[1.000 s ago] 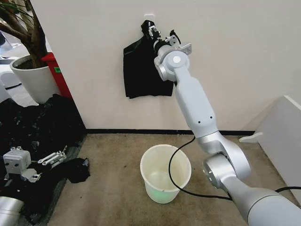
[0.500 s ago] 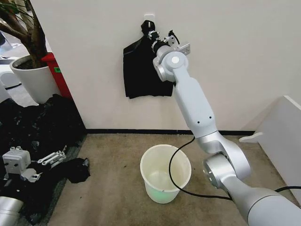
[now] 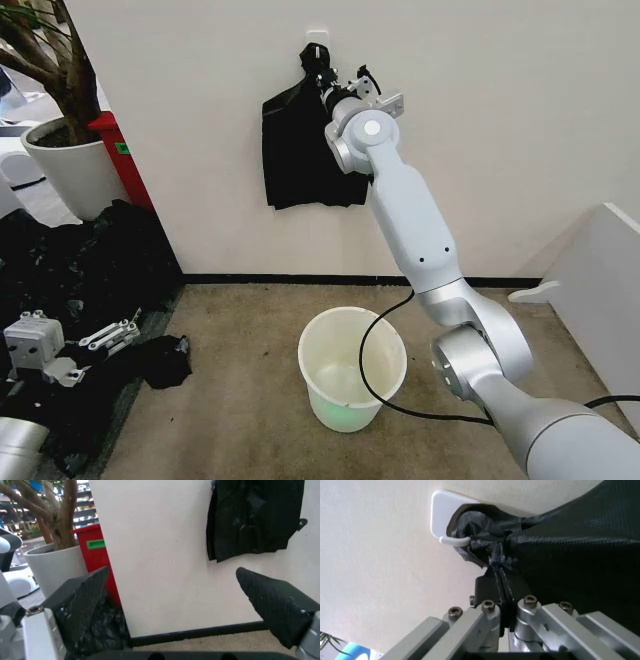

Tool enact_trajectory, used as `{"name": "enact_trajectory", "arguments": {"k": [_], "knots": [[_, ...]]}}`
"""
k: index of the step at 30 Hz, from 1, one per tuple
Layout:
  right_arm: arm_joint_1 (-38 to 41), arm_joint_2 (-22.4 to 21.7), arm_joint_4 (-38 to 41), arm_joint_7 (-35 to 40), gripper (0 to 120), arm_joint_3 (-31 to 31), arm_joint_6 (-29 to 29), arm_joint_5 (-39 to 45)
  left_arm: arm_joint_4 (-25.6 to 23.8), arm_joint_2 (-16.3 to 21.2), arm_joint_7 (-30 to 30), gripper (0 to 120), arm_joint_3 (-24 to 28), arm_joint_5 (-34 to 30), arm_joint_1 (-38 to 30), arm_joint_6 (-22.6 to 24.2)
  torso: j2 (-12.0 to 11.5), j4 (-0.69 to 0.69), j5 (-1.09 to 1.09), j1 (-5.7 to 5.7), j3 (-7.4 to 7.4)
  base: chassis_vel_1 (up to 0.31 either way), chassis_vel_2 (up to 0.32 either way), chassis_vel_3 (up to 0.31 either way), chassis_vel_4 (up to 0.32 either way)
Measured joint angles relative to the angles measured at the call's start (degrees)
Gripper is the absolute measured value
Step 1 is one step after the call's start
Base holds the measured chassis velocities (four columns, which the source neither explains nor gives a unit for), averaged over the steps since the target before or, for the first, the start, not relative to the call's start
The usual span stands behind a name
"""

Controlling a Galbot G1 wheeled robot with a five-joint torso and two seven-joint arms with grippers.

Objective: Place the garbage bag over the trash bin.

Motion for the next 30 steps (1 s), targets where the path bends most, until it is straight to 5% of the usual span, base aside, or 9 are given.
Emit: {"name": "enact_trajectory", "arguments": {"k": [30], "knots": [[-8.7,-2.6,11.48,6.56,0,-4.46,1.62,4.69,0.0,-0.31,0.61,100,0.5,-0.04,-0.45,-0.41,0.01,0.0,0.0,0.0,0.0,0.0,0.0,0.0,0.0]]}}
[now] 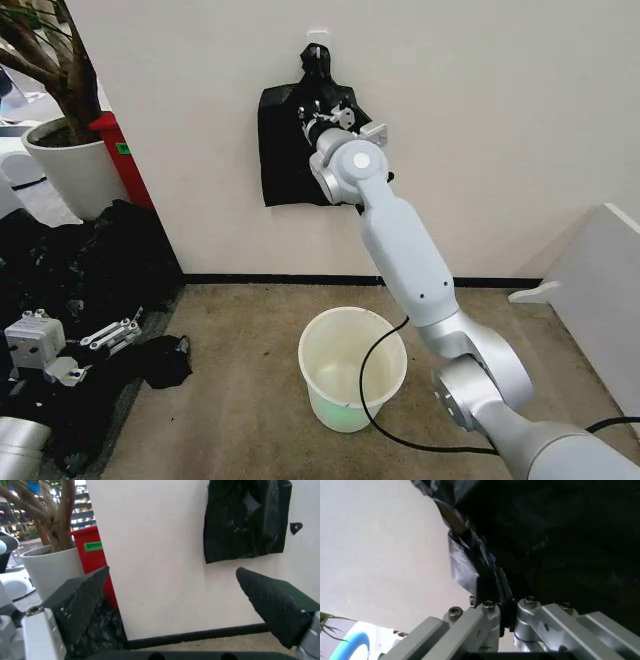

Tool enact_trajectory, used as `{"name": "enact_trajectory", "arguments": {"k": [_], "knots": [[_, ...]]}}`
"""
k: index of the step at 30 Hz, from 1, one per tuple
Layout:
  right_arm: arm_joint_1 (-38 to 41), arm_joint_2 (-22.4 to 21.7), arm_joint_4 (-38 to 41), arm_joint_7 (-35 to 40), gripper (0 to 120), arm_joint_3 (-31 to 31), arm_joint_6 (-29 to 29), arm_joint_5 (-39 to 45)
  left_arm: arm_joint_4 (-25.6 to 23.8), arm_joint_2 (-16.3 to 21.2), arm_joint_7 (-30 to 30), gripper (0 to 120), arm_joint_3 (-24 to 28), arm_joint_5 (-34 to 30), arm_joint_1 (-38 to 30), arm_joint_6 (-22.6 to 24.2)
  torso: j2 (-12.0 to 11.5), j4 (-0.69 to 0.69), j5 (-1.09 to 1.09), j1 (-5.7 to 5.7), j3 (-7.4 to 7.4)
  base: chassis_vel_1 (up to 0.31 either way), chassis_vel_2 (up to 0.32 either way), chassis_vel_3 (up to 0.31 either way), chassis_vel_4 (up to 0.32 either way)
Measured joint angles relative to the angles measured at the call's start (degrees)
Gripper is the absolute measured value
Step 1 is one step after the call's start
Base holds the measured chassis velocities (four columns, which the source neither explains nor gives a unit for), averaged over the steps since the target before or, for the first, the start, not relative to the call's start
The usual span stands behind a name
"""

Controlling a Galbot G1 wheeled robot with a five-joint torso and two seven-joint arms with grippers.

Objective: Place the garbage bag over the trash bin.

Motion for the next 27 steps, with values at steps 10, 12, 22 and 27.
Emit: {"name": "enact_trajectory", "arguments": {"k": [10,12,22,27], "knots": [[-3.93,-4.23,5.06,1.22,0,-0.83,-0.02,2.1,0.0,-0.47,0.27,100,-0.03,0.0,0.19,-0.12,0.0,0.0,0.0,0.0,0.0,0.0,0.0,0.0,0.0],[-4.82,-5.39,6.39,1.53,0,-1.04,-0.02,2.75,0.0,-0.53,0.39,100,0.02,0.0,0.21,-0.13,0.0,0.0,0.0,0.0,0.0,0.0,0.0,0.0,0.0],[-8.2,-9.52,11.02,2.71,0,-2.33,-0.09,4.95,0.0,-0.57,0.76,100,0.21,0.03,0.17,-0.13,0.0,0.0,0.0,0.0,0.0,0.0,0.0,0.0,0.0],[-10.62,-10.91,12.97,3.13,0,-2.68,-0.09,5.38,0.0,-0.59,0.83,100,0.32,0.03,0.11,-0.14,-0.01,0.01,0.0,0.0,0.0,0.0,0.0,0.0,0.0]]}}
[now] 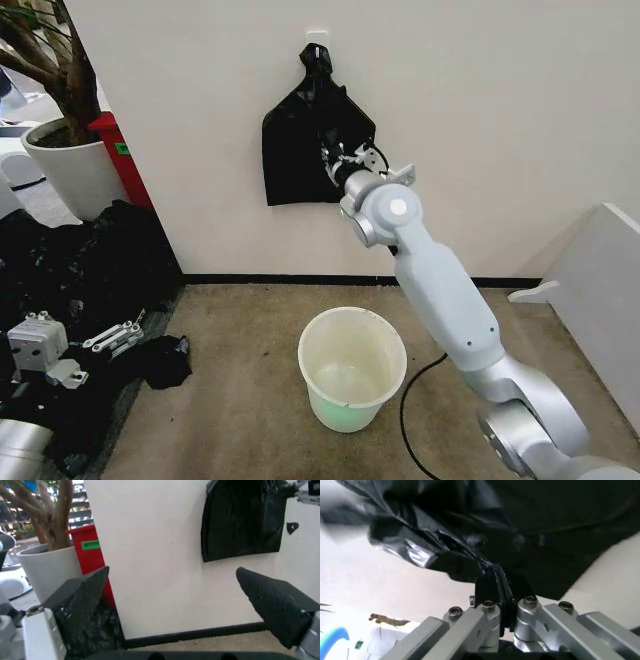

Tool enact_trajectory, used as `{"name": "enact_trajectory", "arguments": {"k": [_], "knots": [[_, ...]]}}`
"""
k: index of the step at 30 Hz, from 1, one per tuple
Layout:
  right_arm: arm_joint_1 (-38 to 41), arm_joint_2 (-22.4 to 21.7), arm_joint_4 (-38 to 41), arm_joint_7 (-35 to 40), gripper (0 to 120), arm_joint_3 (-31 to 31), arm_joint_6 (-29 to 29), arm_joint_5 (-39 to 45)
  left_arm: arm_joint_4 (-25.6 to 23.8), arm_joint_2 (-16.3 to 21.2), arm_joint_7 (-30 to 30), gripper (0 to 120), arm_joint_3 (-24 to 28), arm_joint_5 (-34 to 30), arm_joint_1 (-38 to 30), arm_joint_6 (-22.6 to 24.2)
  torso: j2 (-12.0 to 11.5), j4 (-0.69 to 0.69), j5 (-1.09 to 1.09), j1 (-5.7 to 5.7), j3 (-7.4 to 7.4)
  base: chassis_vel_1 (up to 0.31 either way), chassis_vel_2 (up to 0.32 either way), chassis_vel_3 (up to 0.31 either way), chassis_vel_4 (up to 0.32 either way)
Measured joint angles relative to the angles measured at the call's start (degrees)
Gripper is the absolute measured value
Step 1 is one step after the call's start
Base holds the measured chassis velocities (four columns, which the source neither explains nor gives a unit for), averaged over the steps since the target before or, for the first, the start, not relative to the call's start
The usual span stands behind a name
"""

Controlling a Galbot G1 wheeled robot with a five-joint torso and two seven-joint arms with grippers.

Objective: Place the garbage bag over the trash bin.

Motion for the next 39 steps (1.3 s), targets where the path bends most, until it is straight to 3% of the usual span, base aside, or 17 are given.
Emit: {"name": "enact_trajectory", "arguments": {"k": [39], "knots": [[-18.08,-6.82,14.0,0.11,0,0.61,0.12,-1.57,0.0,-0.15,1.28,100,0.34,0.02,-0.6,-0.33,0.0,0.0,0.0,0.0,0.0,0.0,0.0,0.0,0.0]]}}
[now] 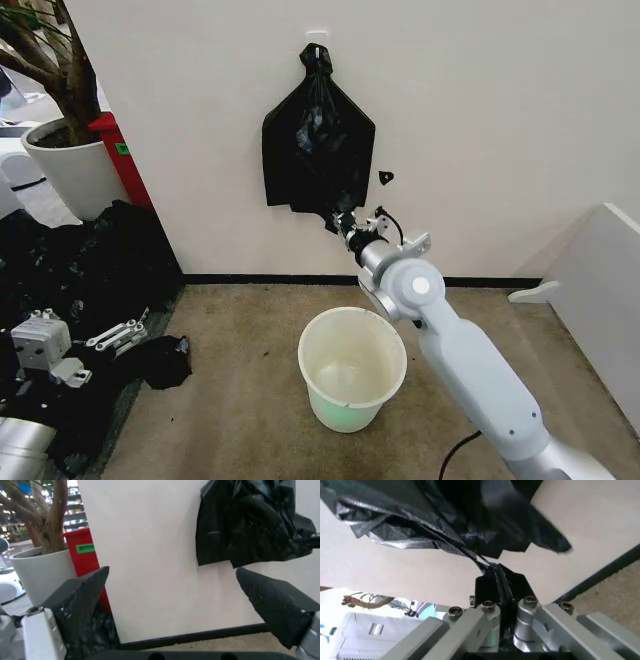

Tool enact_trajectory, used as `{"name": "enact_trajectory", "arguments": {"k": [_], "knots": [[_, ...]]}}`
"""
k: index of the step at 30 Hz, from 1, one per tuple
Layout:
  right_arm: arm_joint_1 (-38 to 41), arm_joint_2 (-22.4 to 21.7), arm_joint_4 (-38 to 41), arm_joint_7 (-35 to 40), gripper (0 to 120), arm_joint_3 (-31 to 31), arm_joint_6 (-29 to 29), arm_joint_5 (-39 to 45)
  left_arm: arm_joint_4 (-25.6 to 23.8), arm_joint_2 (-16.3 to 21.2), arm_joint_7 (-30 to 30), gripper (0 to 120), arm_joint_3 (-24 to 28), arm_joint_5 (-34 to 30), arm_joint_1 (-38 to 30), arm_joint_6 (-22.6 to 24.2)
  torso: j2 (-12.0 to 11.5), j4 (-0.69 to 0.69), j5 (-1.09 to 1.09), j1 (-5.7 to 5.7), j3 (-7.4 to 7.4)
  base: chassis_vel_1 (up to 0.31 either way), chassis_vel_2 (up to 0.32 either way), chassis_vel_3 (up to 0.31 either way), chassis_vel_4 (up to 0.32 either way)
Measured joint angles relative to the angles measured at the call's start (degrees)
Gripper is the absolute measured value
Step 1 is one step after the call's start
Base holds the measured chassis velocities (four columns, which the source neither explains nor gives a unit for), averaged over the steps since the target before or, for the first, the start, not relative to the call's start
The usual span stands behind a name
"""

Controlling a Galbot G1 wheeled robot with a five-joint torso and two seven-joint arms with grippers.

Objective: Place the garbage bag over the trash bin.

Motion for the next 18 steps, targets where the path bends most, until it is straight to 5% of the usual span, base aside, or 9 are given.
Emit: {"name": "enact_trajectory", "arguments": {"k": [18], "knots": [[-4.6,-0.18,2.64,-1.0,0,0.69,-0.5,-2.2,0.0,2.18,-0.14,100,-0.4,-0.87,0.48,0.23,0.0,0.0,-0.01,0.0,0.0,0.0,0.0,0.0,0.0]]}}
